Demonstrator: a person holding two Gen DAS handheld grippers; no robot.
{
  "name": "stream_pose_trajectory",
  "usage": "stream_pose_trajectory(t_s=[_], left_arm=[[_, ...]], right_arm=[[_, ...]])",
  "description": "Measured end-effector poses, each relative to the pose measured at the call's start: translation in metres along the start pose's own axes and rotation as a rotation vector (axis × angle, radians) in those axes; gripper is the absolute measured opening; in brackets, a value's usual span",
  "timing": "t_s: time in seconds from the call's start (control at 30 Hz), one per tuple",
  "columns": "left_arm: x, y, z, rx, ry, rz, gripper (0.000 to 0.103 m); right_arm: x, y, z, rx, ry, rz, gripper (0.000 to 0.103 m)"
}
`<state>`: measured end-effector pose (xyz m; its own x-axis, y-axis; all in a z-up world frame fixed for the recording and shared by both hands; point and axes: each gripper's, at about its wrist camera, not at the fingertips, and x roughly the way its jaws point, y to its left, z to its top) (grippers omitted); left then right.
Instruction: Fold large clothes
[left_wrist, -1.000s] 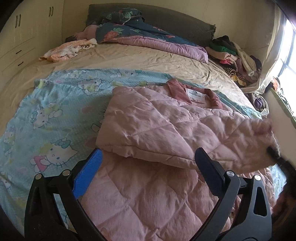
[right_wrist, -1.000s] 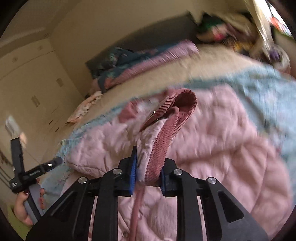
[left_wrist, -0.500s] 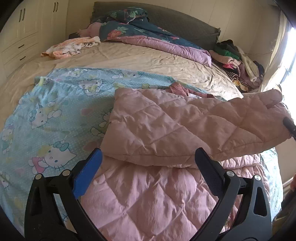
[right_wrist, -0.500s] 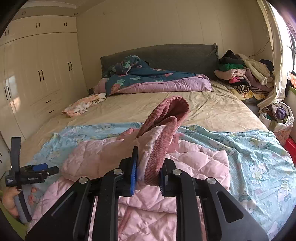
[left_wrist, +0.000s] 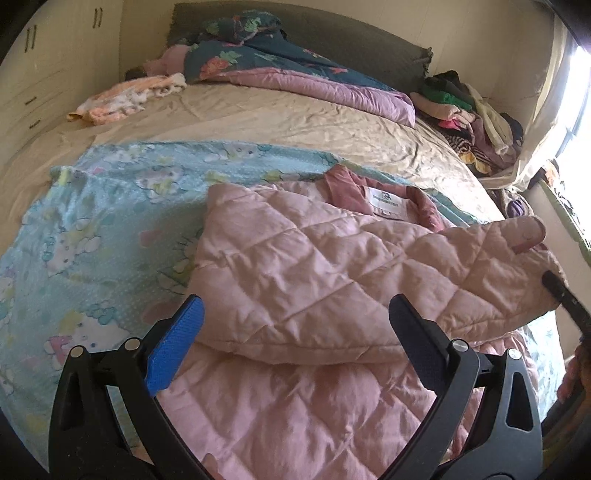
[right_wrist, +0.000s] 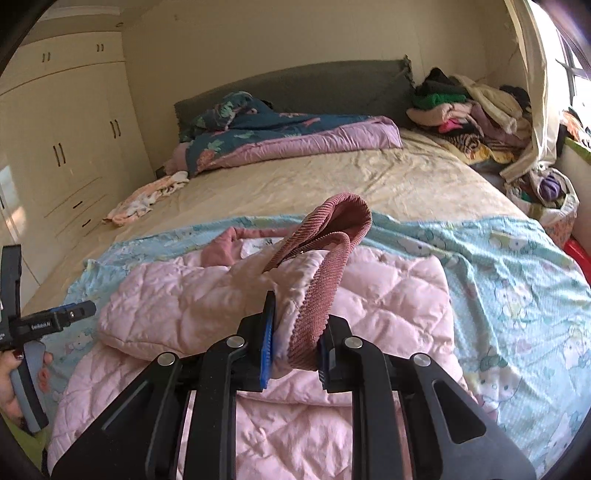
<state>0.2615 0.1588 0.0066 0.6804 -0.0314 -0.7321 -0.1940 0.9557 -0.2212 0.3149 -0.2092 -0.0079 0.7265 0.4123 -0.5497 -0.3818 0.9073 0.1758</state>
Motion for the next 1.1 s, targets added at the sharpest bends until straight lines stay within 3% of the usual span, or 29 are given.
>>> stream_pose_trajectory(t_s=[0.13,0.4,0.6,0.73,1.1], left_arm=[[0.014,-0.008,0.003,-0.003,0.029,-0.041,0.093],[0.039,-0.022,-0.004,0.026,0.084,-0.042,0.093],[0.049,-0.025,-0.005,0.044,0.103,-0.014,0.093],[0.056,-0.022,-0.006,0.047,0.12,-0.003,0.093],[0.085,-0.007,-0.015,0.022,0.19,-0.001,0.095]], right_arm=[[0.01,-0.005,-0.008,0.022,0.033,-0.019,0.018],[0.022,-0.017,-0.023,0.063,0.089,-0.041,0.025],[0.02,-0.019,-0.028,0.074,0.09,-0.065,0.037],[0.013,-0.021,-0.026,0.077,0.065,-0.082,0.051],[0.01,0.008,-0.008,-0.022,0.055,-0.052,0.063]])
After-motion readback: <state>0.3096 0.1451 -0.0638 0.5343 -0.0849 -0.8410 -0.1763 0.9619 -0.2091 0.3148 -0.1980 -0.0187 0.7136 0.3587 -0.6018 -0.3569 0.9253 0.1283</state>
